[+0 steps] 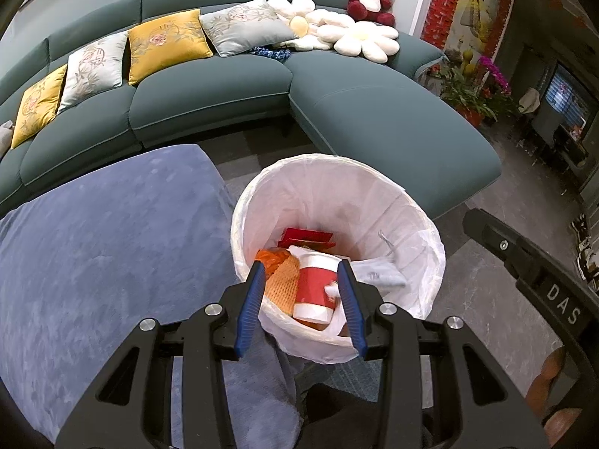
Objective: Collect trash
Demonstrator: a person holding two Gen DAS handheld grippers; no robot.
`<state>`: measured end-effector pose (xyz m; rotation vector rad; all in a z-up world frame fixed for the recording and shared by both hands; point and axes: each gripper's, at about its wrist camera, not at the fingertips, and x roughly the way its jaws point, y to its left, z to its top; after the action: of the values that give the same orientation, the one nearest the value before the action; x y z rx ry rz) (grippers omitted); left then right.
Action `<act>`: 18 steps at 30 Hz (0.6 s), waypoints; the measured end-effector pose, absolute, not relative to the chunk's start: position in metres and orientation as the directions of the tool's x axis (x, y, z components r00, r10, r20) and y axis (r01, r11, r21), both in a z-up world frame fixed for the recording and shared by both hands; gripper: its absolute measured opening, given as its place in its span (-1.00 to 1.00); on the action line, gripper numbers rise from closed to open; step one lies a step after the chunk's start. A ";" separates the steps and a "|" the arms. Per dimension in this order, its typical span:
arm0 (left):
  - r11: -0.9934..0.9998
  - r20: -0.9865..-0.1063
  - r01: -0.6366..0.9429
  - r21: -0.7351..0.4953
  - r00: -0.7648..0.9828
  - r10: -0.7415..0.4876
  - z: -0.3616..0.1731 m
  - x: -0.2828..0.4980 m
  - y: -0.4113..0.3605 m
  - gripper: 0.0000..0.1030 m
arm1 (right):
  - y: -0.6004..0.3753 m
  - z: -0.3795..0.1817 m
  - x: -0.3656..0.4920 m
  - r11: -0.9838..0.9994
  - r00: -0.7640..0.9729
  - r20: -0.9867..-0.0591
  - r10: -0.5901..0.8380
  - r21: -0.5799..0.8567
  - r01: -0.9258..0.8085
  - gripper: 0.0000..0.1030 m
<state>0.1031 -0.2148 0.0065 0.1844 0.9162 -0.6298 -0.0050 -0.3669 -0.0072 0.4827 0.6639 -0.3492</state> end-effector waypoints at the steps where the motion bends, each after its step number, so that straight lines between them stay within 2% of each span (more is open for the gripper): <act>1: 0.808 -0.787 0.578 -0.112 0.445 -0.428 0.007 0.104 -0.214 -0.26 | -0.366 -0.006 -0.004 0.836 0.738 -0.657 -0.155 0.311 0.453 -0.95; 2: 0.810 -0.788 0.575 -0.112 0.445 -0.425 0.006 0.105 -0.213 -0.25 | -0.365 -0.006 -0.004 0.837 0.739 -0.656 -0.154 0.311 0.451 -0.95; 4: 0.816 -0.790 0.568 -0.110 0.448 -0.419 0.006 0.105 -0.211 -0.11 | -0.363 -0.004 -0.002 0.839 0.738 -0.655 -0.159 0.305 0.451 -0.92; 6: 0.824 -0.785 0.557 -0.106 0.461 -0.413 0.007 0.106 -0.208 -0.05 | -0.360 -0.002 -0.002 0.840 0.739 -0.653 -0.166 0.299 0.453 -0.82; 10: 0.832 -0.783 0.546 -0.100 0.473 -0.405 0.009 0.105 -0.201 0.05 | -0.355 0.000 -0.003 0.845 0.733 -0.659 -0.170 0.285 0.452 -0.73; 18: 0.855 -0.777 0.513 -0.082 0.504 -0.377 0.012 0.103 -0.181 0.22 | -0.341 0.005 -0.006 0.866 0.726 -0.666 -0.172 0.249 0.433 -0.29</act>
<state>0.1026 -0.1806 0.0117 0.1672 0.8938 -0.5399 -0.0064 -0.3405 0.0047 0.4077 0.6817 -0.3437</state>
